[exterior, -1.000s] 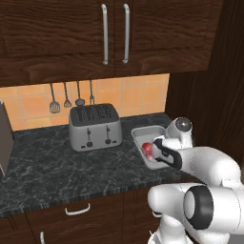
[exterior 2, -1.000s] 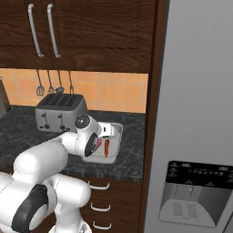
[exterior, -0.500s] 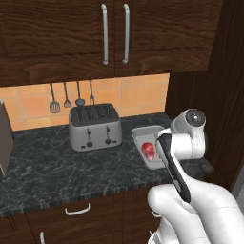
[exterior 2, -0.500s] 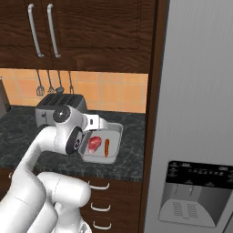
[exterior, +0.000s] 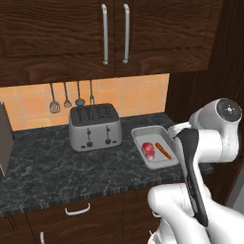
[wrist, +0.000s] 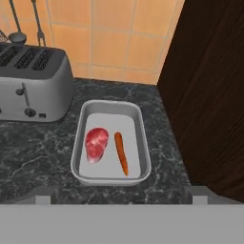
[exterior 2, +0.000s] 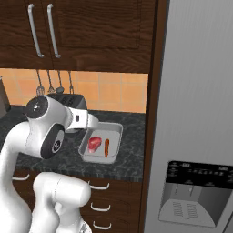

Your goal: Place one carrot and one steak in each tupperware on the nearby counter, to pack two identical lunches.

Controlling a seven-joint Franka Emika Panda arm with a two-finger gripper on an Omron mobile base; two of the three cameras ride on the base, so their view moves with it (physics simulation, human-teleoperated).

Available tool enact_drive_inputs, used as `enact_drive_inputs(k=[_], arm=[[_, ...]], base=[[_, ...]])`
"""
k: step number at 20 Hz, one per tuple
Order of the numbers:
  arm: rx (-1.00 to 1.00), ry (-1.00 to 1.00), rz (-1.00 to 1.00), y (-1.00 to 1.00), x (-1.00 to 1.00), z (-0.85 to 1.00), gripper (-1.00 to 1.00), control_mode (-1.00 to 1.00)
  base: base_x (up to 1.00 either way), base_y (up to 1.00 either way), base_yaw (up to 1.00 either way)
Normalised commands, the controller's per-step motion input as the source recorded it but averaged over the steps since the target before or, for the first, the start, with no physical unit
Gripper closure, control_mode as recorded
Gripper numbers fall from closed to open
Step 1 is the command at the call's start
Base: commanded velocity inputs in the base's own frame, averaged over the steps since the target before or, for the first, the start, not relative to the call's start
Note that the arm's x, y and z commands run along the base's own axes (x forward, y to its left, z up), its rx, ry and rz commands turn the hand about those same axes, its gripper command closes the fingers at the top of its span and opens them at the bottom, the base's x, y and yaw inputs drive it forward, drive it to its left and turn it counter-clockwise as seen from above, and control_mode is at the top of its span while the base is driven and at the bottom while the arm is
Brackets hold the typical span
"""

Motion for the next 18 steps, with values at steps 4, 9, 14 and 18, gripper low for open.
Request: enact_drive_inputs(k=[4,9,14,18], arm=[[0.05,0.14,-0.04,0.06,-0.76,0.97,-1.00,-1.00],[0.01,0.09,-0.04,0.12,-0.38,0.73,-1.00,-1.00],[0.02,0.08,0.00,0.14,-0.17,0.16,-1.00,-1.00],[0.03,-0.32,0.00,0.19,-0.74,-0.05,-1.00,-1.00]], base=[[0.00,0.00,0.00],[0.00,0.00,0.00],[0.00,0.00,0.00],[0.00,0.00,0.00]])
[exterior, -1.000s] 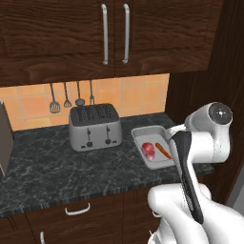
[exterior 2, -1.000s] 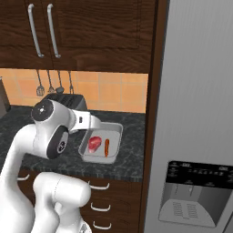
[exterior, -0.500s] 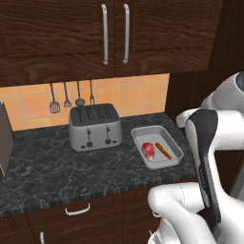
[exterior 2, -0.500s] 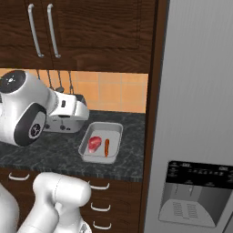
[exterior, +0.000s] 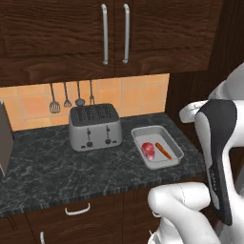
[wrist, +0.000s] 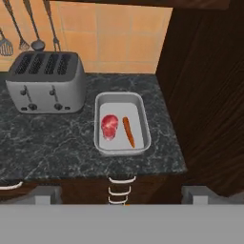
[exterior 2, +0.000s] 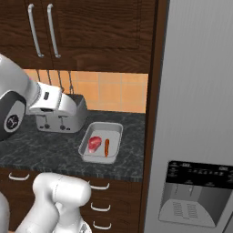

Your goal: Place one carrot and one steak in each tupperware on the nearby counter, to pack two identical lunches.

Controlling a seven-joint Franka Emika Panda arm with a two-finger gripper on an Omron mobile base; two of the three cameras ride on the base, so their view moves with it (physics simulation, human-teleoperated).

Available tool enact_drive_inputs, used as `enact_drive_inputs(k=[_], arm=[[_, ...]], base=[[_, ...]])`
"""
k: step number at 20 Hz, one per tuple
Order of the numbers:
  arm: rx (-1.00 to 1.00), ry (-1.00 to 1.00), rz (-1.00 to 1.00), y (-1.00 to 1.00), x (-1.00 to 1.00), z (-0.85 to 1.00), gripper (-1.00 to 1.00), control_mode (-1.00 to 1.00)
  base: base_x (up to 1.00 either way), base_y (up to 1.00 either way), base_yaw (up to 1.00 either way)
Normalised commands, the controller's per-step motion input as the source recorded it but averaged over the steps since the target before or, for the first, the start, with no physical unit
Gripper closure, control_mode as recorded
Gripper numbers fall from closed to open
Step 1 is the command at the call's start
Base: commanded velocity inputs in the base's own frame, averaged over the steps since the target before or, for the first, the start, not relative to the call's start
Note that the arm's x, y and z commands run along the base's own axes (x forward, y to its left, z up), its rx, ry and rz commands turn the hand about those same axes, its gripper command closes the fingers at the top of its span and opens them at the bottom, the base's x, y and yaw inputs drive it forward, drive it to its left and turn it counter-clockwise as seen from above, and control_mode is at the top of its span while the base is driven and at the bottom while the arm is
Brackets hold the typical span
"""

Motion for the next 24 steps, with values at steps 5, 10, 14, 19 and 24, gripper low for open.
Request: enact_drive_inputs(k=[5,10,14,19,24], arm=[[0.01,-0.38,0.00,0.26,-0.78,0.30,-1.00,-1.00],[0.00,0.00,0.00,0.00,0.00,0.00,-1.00,1.00],[0.00,0.00,0.00,0.00,0.00,0.00,-1.00,1.00],[0.00,0.00,0.00,0.00,0.00,0.00,-1.00,1.00],[0.00,0.00,0.00,0.00,0.00,0.00,-1.00,1.00]], base=[[0.00,0.00,0.00],[-0.99,0.05,0.00],[-1.00,-0.37,0.00],[-0.50,-1.00,0.01],[0.04,-1.00,0.05]])
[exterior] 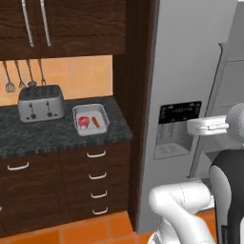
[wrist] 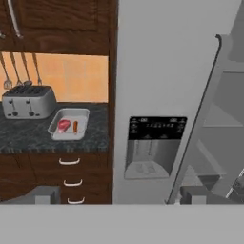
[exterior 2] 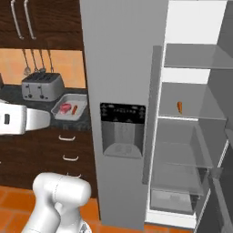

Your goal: Place one carrot and one steak in each tupperware on the nearby counter, to pack two identical lunches.

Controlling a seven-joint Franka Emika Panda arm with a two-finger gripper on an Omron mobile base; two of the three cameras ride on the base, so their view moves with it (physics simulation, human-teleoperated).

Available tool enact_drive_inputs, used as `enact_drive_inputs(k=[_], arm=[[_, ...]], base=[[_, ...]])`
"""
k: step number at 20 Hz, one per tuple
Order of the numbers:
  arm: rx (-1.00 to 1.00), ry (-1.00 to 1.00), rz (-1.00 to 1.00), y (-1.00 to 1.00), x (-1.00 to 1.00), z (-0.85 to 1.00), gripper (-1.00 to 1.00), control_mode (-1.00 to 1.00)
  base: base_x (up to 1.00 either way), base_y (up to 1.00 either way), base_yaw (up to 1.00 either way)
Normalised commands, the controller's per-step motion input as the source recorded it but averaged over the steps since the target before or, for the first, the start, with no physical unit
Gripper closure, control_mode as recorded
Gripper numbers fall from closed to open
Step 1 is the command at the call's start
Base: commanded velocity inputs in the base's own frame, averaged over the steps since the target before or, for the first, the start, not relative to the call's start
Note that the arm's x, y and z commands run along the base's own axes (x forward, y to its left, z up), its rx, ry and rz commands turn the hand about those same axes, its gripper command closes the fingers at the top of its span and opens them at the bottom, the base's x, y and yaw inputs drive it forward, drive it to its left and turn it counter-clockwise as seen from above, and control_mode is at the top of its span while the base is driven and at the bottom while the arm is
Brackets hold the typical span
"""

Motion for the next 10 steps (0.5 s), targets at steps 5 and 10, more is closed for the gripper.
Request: enact_drive_inputs(k=[5,10], arm=[[0.00,0.00,0.00,0.00,0.00,0.00,-1.00,1.00],[0.00,0.00,0.00,0.00,0.00,0.00,-1.00,1.00]], base=[[0.18,-1.00,0.06],[0.62,-0.69,0.01]])
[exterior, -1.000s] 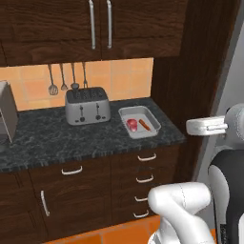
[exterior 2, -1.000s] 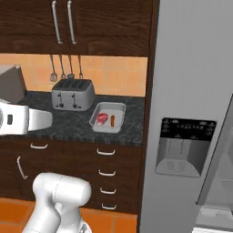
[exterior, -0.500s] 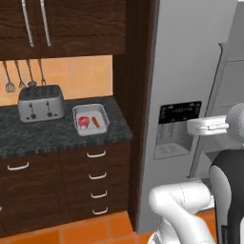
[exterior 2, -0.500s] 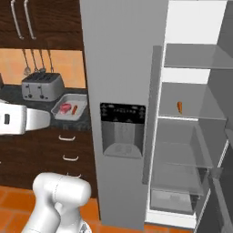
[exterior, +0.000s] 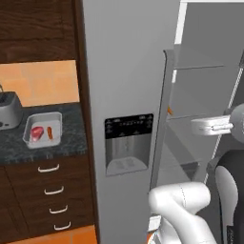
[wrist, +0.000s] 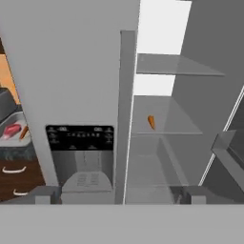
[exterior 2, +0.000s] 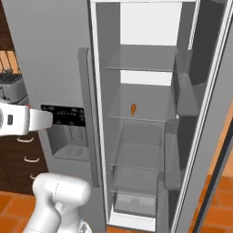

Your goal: Place one carrot and one steak in each tupperware on the nearby counter, to pack two identical lunches.

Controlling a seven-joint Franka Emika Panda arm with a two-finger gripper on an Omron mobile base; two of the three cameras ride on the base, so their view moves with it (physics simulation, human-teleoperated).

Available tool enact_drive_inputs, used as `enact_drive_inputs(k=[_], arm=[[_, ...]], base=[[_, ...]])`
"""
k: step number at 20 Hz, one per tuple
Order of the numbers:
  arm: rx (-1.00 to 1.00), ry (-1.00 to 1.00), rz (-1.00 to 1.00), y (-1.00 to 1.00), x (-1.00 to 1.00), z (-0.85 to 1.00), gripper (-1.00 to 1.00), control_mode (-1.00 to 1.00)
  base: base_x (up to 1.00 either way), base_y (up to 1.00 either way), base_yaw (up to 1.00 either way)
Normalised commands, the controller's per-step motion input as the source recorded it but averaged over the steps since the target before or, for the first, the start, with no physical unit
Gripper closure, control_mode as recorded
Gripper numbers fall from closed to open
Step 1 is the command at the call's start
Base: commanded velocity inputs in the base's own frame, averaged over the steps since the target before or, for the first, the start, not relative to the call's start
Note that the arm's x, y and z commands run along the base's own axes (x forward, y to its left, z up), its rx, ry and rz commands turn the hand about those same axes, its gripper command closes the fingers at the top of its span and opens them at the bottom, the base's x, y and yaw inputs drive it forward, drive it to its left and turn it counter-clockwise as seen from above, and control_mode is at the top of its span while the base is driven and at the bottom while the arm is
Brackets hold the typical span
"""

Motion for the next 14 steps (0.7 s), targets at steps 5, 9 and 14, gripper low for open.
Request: enact_drive_inputs(k=[5,9,14], arm=[[0.00,0.00,0.00,0.00,0.00,0.00,-1.00,1.00],[0.00,0.00,0.00,0.00,0.00,0.00,-1.00,1.00],[0.00,0.00,0.00,0.00,0.00,0.00,-1.00,1.00]], base=[[0.57,-0.23,-0.06],[0.19,-0.62,-0.14],[0.55,-0.43,-0.06]])
